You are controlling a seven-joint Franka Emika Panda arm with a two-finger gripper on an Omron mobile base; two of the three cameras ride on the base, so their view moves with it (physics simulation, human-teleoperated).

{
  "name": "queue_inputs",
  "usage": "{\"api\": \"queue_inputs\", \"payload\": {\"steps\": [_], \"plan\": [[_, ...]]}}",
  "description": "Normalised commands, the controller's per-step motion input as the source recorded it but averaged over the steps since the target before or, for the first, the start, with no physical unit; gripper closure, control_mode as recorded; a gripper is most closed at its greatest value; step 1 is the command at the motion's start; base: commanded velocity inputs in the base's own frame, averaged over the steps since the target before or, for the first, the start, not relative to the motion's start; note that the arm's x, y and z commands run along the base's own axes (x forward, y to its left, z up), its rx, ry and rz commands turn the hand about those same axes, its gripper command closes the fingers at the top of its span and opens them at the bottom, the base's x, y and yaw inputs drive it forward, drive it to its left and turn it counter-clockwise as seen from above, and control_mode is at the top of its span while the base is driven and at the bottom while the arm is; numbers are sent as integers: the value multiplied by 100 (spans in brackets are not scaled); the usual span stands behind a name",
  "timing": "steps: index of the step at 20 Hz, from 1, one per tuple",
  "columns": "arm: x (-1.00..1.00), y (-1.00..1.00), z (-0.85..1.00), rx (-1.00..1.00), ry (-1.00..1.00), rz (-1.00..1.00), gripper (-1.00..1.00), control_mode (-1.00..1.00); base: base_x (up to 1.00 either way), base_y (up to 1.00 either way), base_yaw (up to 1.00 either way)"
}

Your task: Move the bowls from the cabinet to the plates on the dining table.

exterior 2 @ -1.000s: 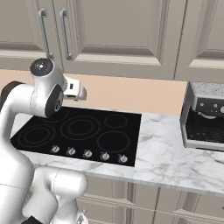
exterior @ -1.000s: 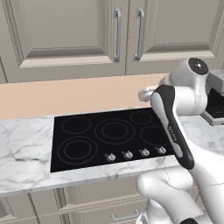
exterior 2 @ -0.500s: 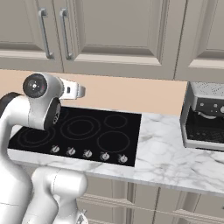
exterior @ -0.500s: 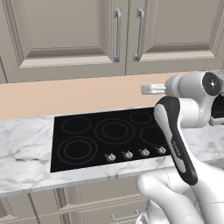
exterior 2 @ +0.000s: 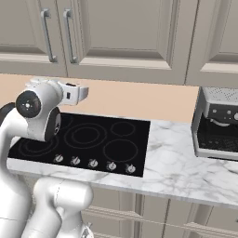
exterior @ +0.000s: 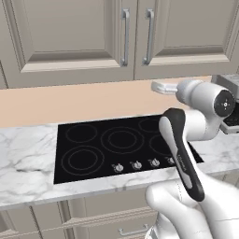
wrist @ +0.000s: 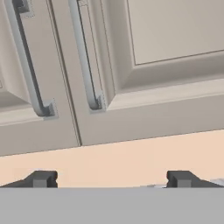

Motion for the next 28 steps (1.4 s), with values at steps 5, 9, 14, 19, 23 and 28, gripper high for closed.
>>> {"api": "queue_inputs", "payload": {"steps": [5,9,14,19,23,28], "plan": [[0,0,32,6,-20,-5,-100,-100,0,0,0],[0,0,31,7,-16,-4,-100,-100,0,0,0],[7,0,22,4,-9,-2,-100,-100,0,0,0],[19,0,7,1,-2,0,-100,-100,0,0,0],[29,3,0,0,4,-2,-100,-100,0,0,0],[47,7,4,0,9,-5,-100,-100,0,0,0]]}}
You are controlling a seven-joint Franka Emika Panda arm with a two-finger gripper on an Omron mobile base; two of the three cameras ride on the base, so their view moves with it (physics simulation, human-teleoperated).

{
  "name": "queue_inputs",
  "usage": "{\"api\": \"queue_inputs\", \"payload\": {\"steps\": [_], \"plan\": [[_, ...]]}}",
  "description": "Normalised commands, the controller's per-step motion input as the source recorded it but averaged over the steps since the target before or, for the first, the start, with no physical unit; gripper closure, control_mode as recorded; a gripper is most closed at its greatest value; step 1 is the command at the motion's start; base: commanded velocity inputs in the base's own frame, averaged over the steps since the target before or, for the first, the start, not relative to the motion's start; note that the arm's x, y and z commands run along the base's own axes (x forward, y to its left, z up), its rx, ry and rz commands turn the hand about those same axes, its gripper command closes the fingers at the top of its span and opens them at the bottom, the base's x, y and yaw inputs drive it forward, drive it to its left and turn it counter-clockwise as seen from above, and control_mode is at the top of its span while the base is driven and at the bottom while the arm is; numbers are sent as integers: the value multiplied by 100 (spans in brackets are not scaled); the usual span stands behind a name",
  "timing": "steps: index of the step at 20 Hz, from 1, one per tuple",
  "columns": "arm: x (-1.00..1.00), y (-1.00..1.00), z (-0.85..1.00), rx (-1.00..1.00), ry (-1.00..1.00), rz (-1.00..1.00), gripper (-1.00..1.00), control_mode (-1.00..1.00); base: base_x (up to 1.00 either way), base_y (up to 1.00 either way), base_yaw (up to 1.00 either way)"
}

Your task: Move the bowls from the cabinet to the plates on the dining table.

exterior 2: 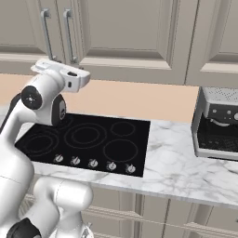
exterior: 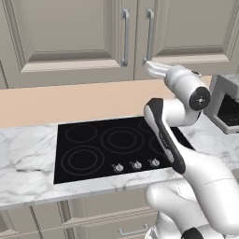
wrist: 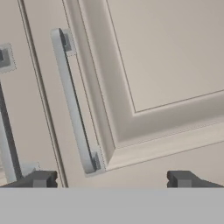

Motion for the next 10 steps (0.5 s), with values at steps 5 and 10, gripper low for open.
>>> {"api": "queue_inputs", "payload": {"steps": [5,10], "plan": [[35,8,15,0,4,-1,-100,-100,0,0,0],[12,3,16,0,2,4,-100,-100,0,0,0]]}}
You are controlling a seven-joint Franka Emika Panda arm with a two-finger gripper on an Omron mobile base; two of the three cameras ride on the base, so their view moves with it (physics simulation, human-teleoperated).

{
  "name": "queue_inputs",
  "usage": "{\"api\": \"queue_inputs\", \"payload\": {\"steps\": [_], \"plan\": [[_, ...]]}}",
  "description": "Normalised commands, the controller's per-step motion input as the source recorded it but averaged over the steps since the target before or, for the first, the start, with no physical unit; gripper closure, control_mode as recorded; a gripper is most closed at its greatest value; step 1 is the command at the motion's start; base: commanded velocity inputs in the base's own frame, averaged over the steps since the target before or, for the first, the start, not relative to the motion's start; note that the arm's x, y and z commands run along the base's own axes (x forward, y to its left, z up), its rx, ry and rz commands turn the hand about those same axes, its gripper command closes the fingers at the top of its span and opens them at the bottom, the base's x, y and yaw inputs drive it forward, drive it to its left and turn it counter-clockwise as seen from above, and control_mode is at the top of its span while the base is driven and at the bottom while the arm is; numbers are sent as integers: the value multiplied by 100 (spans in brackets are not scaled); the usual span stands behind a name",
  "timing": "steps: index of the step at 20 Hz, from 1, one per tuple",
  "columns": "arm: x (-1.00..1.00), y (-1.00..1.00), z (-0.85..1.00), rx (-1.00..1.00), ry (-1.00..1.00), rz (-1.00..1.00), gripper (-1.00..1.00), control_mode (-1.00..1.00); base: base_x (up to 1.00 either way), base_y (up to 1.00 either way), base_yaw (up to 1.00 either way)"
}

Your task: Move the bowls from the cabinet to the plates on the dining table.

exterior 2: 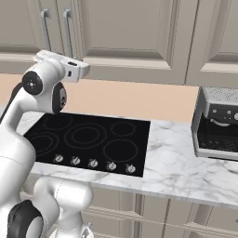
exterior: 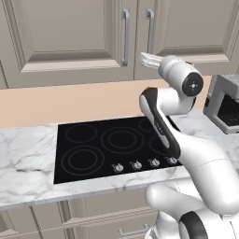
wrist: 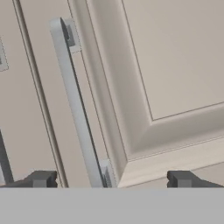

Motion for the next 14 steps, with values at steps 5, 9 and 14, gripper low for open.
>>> {"api": "queue_inputs", "payload": {"steps": [5,9,14], "plan": [[22,0,10,0,1,6,-100,-100,0,0,0],[37,1,2,0,2,6,-100,-100,0,0,0],[49,9,0,-4,6,3,-100,-100,0,0,0]]}}
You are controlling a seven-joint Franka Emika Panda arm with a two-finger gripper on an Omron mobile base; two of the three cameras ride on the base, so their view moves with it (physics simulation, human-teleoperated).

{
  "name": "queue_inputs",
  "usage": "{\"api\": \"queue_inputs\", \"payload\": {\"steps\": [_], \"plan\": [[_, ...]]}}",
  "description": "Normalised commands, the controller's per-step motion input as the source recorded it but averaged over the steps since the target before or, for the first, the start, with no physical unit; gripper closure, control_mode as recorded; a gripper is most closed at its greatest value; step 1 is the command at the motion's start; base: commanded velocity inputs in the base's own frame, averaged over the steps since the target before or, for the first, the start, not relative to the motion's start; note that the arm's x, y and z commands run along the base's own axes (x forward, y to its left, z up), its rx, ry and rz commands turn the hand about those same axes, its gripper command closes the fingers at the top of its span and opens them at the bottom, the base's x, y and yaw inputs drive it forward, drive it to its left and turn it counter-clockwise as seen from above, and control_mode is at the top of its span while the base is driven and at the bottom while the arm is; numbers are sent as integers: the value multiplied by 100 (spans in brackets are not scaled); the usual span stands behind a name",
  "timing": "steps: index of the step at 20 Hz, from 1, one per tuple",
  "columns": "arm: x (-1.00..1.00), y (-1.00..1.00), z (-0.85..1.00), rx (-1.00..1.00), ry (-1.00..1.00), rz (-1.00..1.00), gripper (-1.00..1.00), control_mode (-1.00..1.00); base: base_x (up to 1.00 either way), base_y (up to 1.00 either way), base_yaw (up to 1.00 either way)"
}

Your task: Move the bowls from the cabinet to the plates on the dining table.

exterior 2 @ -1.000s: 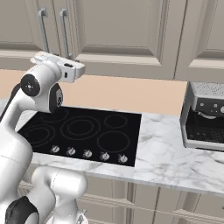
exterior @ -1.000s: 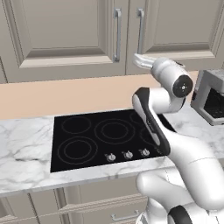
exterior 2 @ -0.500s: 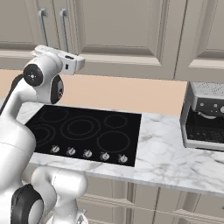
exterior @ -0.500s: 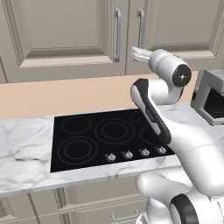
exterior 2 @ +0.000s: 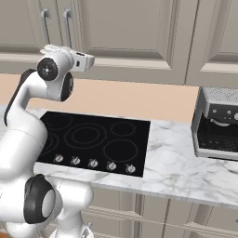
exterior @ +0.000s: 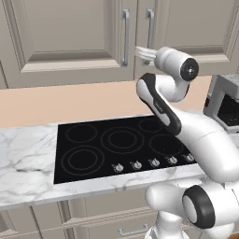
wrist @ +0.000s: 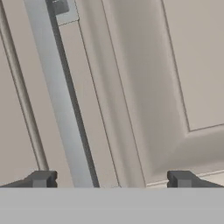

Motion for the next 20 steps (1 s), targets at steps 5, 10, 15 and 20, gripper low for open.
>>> {"api": "queue_inputs", "payload": {"steps": [5,10,15,20], "plan": [[54,11,0,-7,8,0,-100,-100,0,0,0],[58,9,0,-6,10,0,-100,-100,0,0,0],[58,5,0,-5,9,0,-100,-100,0,0,0],[36,4,-4,-5,3,-1,100,-100,0,0,0]]}}
